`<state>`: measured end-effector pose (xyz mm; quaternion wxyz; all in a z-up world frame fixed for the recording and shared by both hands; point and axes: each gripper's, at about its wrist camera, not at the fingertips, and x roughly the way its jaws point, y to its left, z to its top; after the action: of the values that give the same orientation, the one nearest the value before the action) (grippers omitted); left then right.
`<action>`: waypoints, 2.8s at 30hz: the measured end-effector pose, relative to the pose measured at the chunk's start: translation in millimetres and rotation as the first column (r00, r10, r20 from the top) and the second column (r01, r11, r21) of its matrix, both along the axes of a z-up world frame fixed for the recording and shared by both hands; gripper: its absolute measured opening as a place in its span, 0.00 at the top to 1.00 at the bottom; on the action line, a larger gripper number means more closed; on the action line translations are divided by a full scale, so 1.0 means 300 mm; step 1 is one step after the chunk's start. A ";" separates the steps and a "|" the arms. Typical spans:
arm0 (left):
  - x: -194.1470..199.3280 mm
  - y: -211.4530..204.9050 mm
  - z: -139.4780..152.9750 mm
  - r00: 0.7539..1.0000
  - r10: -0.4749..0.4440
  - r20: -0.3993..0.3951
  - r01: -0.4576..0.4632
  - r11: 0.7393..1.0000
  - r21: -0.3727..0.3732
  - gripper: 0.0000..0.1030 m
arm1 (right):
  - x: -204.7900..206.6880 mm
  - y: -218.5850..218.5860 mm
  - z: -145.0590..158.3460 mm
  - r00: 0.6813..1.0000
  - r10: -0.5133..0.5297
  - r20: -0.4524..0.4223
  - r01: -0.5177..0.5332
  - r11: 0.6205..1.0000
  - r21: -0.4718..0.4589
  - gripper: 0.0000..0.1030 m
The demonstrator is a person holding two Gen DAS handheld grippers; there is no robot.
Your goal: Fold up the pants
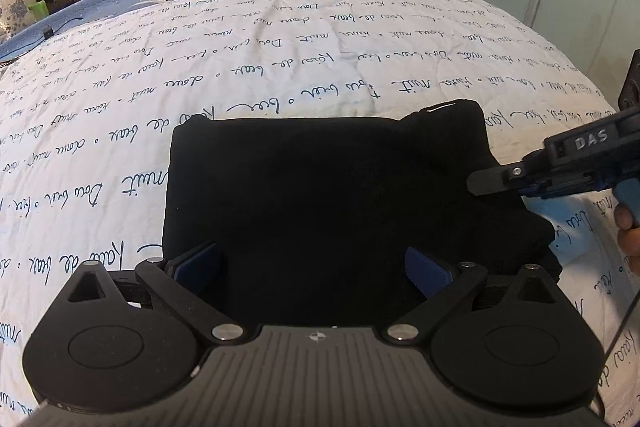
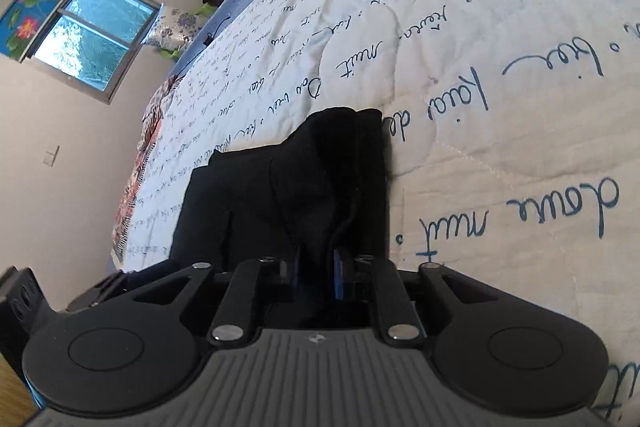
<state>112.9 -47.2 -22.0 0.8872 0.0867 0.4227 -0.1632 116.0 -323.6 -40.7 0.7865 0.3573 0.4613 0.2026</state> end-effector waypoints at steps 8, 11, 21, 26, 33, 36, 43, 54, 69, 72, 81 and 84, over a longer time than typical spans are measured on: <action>-0.009 0.048 0.113 0.999 0.016 0.051 -0.013 0.998 -0.060 0.02 | -0.061 -0.067 0.241 0.971 -0.152 0.183 0.171 0.981 -0.093 0.76; 0.041 0.062 0.124 0.993 0.077 0.087 -0.071 0.995 -0.074 0.02 | -0.033 0.006 0.274 0.968 -0.114 0.224 0.122 0.992 -0.020 0.54; 0.132 0.068 -0.090 0.996 0.082 0.036 -0.078 0.993 -0.088 0.00 | 0.134 -0.044 -0.003 0.970 -0.227 0.090 0.204 0.955 0.215 0.43; 0.071 0.133 0.016 0.992 0.117 0.047 -0.109 0.982 -0.153 0.08 | 0.128 -0.066 0.080 0.968 -0.238 0.079 0.228 0.966 0.125 0.44; -0.134 0.155 -0.050 0.996 0.073 0.047 -0.065 0.986 -0.156 0.00 | -0.047 0.019 0.103 0.978 -0.131 0.162 0.097 0.974 0.206 0.09; -0.133 0.189 -0.146 0.993 0.111 0.041 -0.099 0.968 -0.230 0.01 | -0.048 0.000 -0.012 0.967 -0.192 0.168 0.147 0.957 0.250 0.11; -0.185 0.211 -0.012 0.984 0.167 0.070 -0.147 0.961 -0.232 0.06 | 0.003 0.051 0.136 0.962 -0.184 0.200 0.154 0.975 0.159 0.09; -0.228 0.090 -0.058 0.990 0.016 0.141 0.000 0.993 -0.116 0.02 | -0.072 0.058 -0.017 0.957 -0.259 0.132 0.218 0.940 0.265 0.07; -0.451 0.207 0.055 0.956 0.233 0.178 -0.194 0.958 -0.211 0.01 | -0.469 0.143 0.175 0.882 -0.290 0.370 0.398 0.880 -0.259 0.06; -0.521 0.172 0.027 0.952 0.254 0.169 -0.223 0.958 -0.179 0.01 | -0.515 0.228 0.126 0.909 -0.227 0.349 0.379 0.798 -0.468 0.06; -0.644 0.132 0.024 0.947 0.207 0.245 -0.187 0.977 -0.101 0.01 | -0.648 0.397 0.073 0.934 -0.127 0.335 0.325 0.693 -0.643 0.06; -0.700 0.160 0.032 0.938 0.230 0.259 -0.205 0.971 -0.119 0.01 | -0.721 0.417 0.086 0.923 -0.123 0.365 0.342 0.698 -0.629 0.06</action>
<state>-97.1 0.8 -12.4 0.9523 0.0205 0.2966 -0.0696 -100.4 -198.5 -15.0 0.9409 0.0648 0.3309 -0.0323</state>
